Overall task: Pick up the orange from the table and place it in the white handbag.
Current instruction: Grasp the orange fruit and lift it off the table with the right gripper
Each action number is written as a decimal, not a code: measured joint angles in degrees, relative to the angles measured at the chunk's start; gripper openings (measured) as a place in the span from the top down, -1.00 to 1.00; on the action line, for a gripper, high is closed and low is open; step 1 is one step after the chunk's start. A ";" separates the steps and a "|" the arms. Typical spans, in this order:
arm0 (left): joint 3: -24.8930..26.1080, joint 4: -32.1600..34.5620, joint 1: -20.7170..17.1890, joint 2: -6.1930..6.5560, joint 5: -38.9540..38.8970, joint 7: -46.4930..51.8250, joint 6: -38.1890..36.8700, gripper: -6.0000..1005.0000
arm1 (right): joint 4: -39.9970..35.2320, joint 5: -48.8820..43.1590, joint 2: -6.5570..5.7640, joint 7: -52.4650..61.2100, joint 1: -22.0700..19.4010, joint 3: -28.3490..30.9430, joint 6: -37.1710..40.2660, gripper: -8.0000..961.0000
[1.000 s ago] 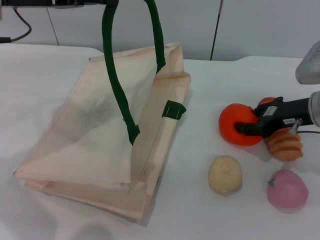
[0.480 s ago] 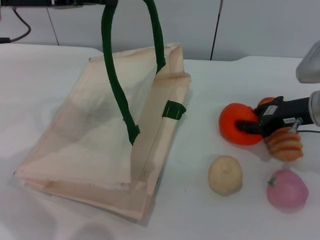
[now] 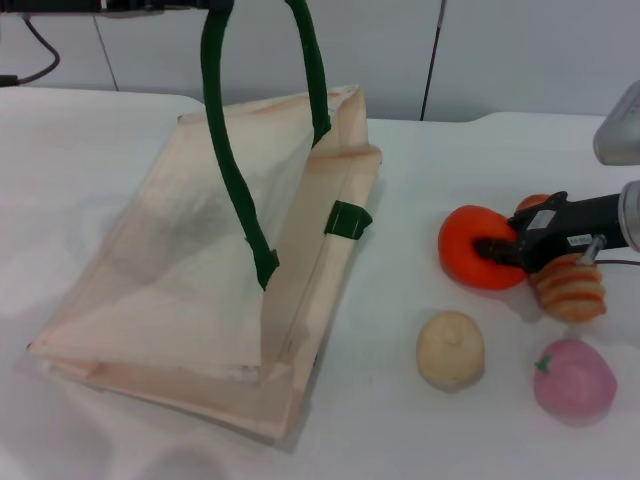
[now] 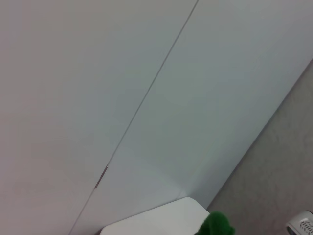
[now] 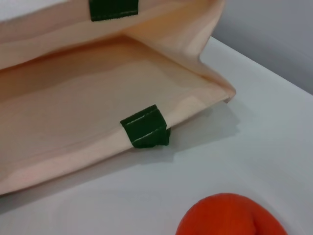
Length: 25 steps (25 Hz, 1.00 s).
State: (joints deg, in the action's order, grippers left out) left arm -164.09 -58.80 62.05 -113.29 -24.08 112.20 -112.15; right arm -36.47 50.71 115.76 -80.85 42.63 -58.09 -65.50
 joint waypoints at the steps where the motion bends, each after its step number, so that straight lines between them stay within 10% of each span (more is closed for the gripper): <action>1: 0.00 0.00 -0.01 0.02 0.00 0.02 0.00 0.78 | 0.00 -0.01 -0.01 0.00 0.00 0.00 -0.04 0.40; 25: 0.00 0.27 -0.15 0.30 -0.55 0.15 0.00 0.78 | -0.23 1.06 0.03 -0.25 0.00 0.20 -0.67 0.74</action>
State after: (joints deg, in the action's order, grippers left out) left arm -164.09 -58.53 61.90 -113.00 -24.63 112.36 -112.15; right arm -36.70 51.77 115.79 -81.11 42.63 -57.89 -66.17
